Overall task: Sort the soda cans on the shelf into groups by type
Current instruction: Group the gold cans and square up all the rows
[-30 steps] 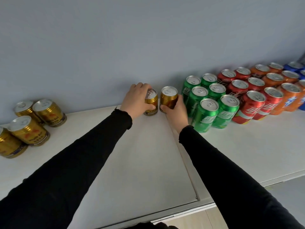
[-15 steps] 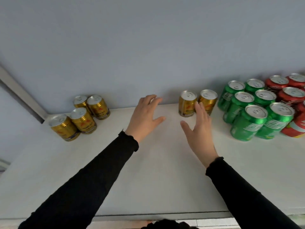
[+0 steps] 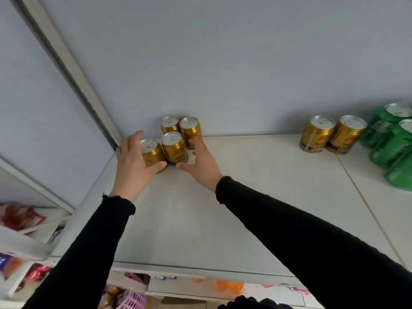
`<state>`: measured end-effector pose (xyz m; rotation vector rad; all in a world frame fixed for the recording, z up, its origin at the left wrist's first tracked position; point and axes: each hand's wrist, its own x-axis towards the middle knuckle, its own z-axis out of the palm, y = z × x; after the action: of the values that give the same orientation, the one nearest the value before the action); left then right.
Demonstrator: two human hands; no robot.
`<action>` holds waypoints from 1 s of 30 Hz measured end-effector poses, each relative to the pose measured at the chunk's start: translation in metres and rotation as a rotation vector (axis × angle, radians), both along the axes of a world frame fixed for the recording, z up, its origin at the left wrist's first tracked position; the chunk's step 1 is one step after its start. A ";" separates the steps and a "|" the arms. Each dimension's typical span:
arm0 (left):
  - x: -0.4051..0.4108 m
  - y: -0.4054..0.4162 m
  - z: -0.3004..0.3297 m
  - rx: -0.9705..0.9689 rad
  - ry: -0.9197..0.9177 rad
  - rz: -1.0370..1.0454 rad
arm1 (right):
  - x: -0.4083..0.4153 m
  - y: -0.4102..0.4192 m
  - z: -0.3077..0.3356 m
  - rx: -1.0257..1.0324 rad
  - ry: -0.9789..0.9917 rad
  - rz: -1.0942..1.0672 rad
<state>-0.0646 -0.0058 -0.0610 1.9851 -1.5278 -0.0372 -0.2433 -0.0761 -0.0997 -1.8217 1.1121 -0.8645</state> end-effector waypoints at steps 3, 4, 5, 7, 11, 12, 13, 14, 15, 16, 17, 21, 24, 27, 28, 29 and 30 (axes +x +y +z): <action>0.028 -0.005 -0.012 0.100 0.151 -0.018 | 0.032 -0.009 -0.009 0.022 0.002 -0.058; 0.033 -0.007 -0.016 0.105 0.187 -0.046 | 0.038 -0.012 -0.013 0.025 -0.009 -0.091; 0.035 -0.009 -0.018 0.104 0.212 -0.075 | 0.044 -0.015 -0.016 0.027 -0.019 -0.118; 0.034 -0.012 -0.020 0.093 0.263 -0.107 | 0.048 -0.016 -0.017 0.044 -0.015 -0.137; 0.031 -0.014 -0.020 0.051 0.315 -0.120 | 0.045 -0.020 -0.017 0.058 -0.008 -0.122; 0.030 -0.012 -0.019 0.041 0.321 -0.118 | 0.042 -0.018 -0.016 0.067 -0.020 -0.122; 0.028 -0.010 -0.018 0.032 0.325 -0.115 | 0.037 -0.015 -0.016 0.074 -0.042 -0.125; 0.023 -0.009 -0.017 0.024 0.327 -0.115 | 0.030 -0.012 -0.015 0.077 -0.061 -0.133; 0.017 -0.008 -0.016 0.013 0.332 -0.125 | 0.021 -0.009 -0.016 0.072 -0.083 -0.143; 0.008 -0.008 -0.015 0.004 0.340 -0.138 | 0.010 -0.005 -0.016 0.065 -0.096 -0.157; -0.002 -0.008 -0.012 -0.004 0.348 -0.159 | -0.002 -0.001 -0.014 0.055 -0.105 -0.175; -0.062 -0.015 -0.006 -0.026 0.357 -0.283 | -0.073 0.015 -0.005 0.002 -0.130 -0.292; -0.117 -0.023 -0.006 -0.024 0.390 -0.360 | -0.138 0.026 -0.003 -0.067 -0.121 -0.409; -0.176 -0.033 -0.005 0.005 0.390 -0.443 | -0.204 0.031 -0.007 -0.079 -0.102 -0.521; -0.195 -0.035 -0.006 0.013 0.377 -0.473 | -0.225 0.032 -0.009 -0.072 -0.101 -0.555; -0.214 -0.038 -0.006 0.020 0.365 -0.496 | -0.245 0.033 -0.011 -0.065 -0.108 -0.584; -0.232 -0.040 -0.007 0.027 0.358 -0.510 | -0.264 0.032 -0.014 -0.054 -0.117 -0.610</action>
<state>-0.2970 -0.0459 -0.0680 1.4585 -1.7437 -0.5906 -0.5068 -0.0436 -0.1134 -1.4578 1.6109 -1.3383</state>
